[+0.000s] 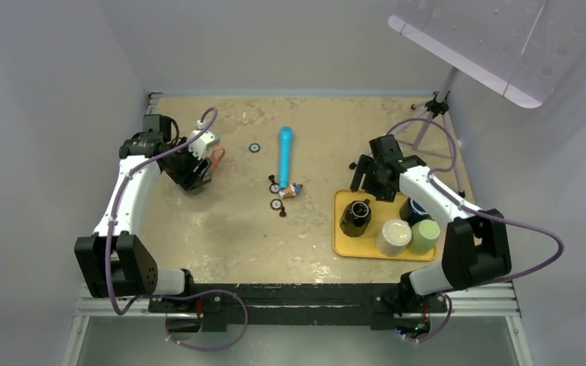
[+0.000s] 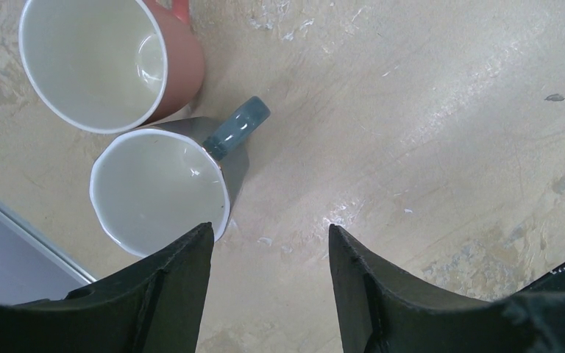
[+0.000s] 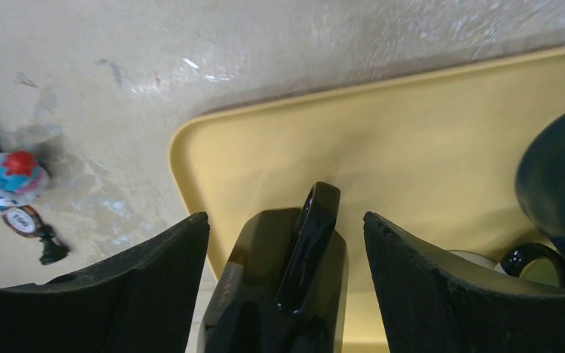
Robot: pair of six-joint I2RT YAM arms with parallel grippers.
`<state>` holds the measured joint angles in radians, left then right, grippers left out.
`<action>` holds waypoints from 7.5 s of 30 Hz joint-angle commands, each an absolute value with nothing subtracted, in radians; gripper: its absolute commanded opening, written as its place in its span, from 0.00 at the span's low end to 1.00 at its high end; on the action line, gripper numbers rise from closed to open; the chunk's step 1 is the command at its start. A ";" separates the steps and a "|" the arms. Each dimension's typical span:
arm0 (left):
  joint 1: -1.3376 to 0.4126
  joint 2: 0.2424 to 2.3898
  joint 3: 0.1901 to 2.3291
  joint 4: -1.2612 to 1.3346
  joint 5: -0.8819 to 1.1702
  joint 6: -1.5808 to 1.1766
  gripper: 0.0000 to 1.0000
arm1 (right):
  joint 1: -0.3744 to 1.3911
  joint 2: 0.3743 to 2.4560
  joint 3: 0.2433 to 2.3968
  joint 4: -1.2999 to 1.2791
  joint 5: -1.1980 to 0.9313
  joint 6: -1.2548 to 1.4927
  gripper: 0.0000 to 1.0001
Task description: Turn the mug right side up
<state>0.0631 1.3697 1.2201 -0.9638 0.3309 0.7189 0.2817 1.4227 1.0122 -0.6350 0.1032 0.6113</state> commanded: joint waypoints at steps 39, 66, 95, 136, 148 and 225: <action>-0.368 1.205 1.269 -0.616 1.197 0.014 0.82 | 0.788 1.041 0.938 0.402 -0.028 0.615 0.00; -0.491 1.343 1.343 -1.008 0.171 0.579 0.00 | 0.785 1.079 1.154 -0.451 0.557 0.621 0.94; -0.354 1.590 1.389 -0.968 0.134 0.662 0.66 | -0.007 1.077 0.884 -0.645 0.508 0.669 0.89; -0.354 1.396 1.319 -0.979 0.238 0.676 0.70 | 0.230 1.676 1.253 -0.709 0.245 0.455 0.87; -0.354 1.377 1.318 -0.984 0.249 0.670 0.70 | 0.230 1.741 1.177 -0.674 0.178 0.430 0.07; -0.170 1.255 0.968 -1.069 0.022 0.859 0.00 | 0.548 1.185 0.983 -0.741 0.237 0.768 0.87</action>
<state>-0.2089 1.2816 1.0149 -1.1637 0.0540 0.7757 0.5953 1.2137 1.0348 -0.7208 0.2951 0.7399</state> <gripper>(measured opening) 0.149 0.893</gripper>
